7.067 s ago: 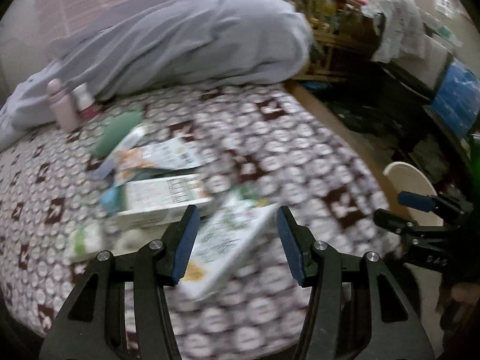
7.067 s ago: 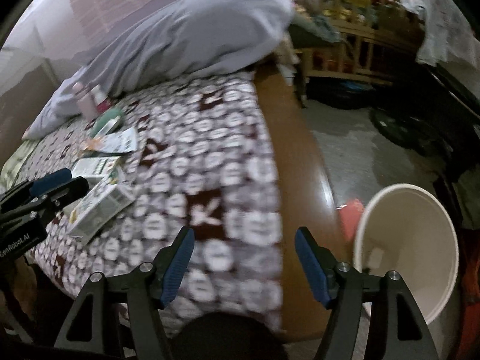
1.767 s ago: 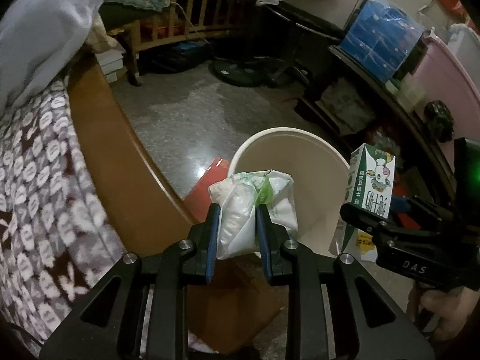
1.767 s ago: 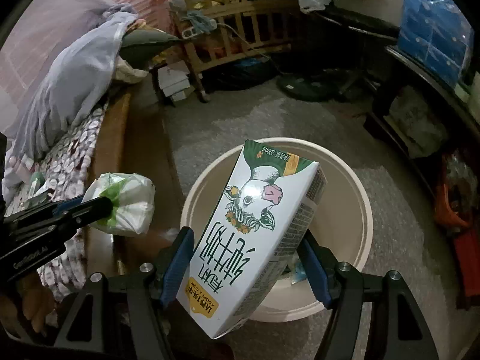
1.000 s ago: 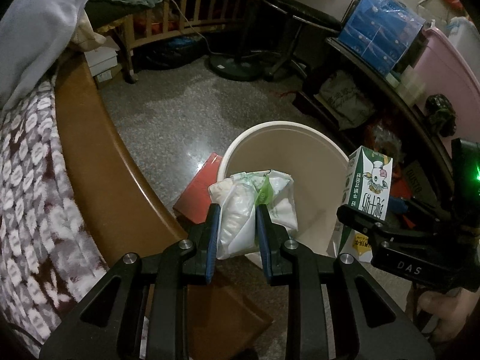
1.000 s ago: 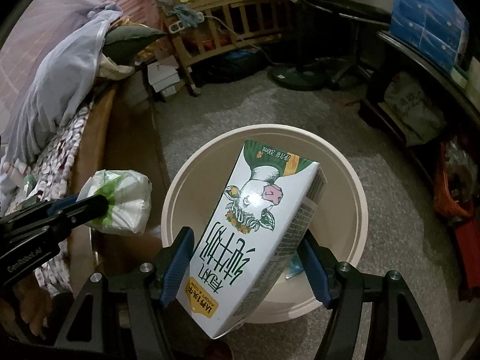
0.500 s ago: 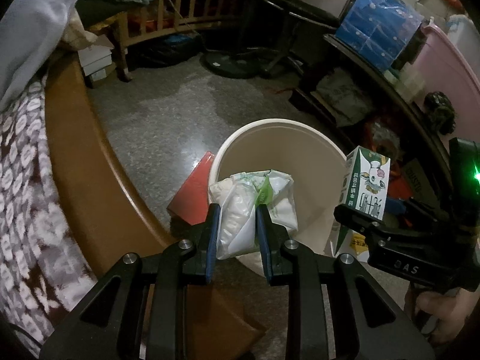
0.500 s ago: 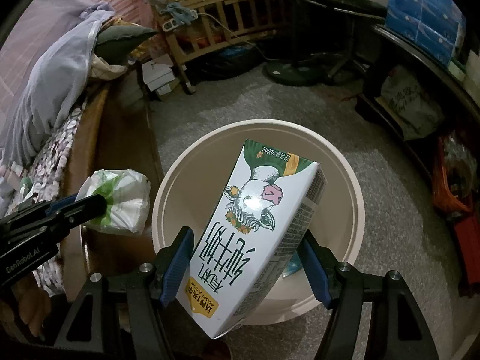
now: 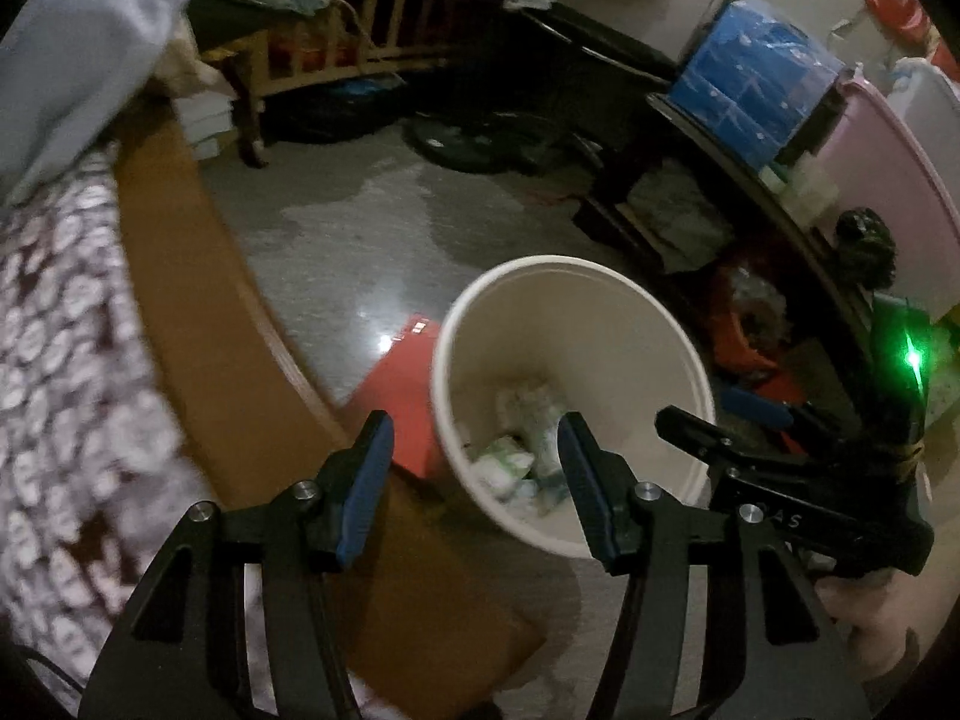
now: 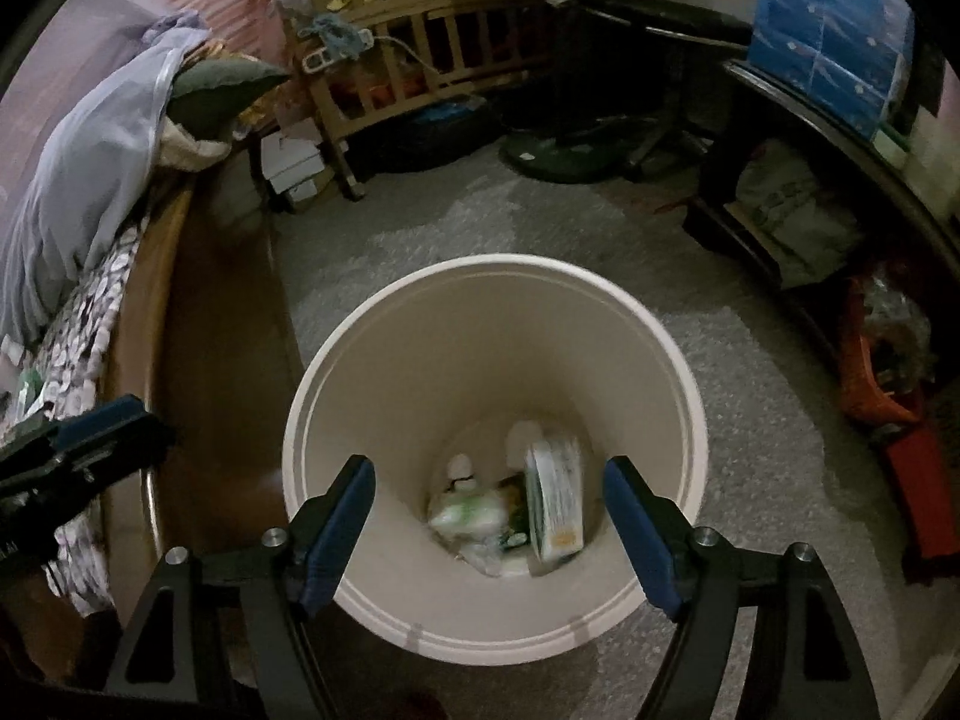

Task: Collect trash
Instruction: 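Move both tools back to the trash pile on the bed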

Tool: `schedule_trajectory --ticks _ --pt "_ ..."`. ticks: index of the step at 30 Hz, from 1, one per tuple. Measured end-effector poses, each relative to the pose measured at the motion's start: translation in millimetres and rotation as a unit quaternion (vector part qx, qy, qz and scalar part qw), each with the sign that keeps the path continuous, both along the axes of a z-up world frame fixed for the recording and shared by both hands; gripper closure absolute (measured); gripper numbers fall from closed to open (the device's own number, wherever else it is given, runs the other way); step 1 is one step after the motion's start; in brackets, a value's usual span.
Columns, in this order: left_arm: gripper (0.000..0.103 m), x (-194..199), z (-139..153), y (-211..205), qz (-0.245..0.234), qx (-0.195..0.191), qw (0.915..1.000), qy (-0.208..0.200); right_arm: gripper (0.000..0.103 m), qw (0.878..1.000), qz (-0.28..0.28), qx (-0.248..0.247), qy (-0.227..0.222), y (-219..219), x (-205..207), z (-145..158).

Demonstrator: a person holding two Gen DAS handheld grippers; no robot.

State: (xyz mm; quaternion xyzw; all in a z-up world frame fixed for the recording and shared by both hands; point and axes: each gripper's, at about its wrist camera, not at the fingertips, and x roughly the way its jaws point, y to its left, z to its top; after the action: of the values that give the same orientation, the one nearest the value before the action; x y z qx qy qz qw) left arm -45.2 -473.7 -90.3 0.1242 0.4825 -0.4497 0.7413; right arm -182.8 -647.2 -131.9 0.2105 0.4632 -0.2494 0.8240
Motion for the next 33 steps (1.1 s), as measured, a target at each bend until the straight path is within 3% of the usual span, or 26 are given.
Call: schedule_trajectory --ticks 10,19,26,33 --pt "0.048 16 18 68 0.064 0.030 0.9949 -0.072 0.027 0.999 0.049 0.006 -0.023 50 25 16" --pt "0.048 34 28 142 0.127 0.041 0.9868 -0.091 0.027 0.991 0.130 -0.010 -0.033 122 66 36" --pt "0.048 52 32 210 0.179 0.064 0.9764 -0.103 0.027 0.979 0.199 -0.007 -0.035 182 99 41" --pt "0.048 73 24 301 0.262 0.085 0.9571 -0.090 0.027 0.964 0.263 0.012 -0.033 242 132 36"
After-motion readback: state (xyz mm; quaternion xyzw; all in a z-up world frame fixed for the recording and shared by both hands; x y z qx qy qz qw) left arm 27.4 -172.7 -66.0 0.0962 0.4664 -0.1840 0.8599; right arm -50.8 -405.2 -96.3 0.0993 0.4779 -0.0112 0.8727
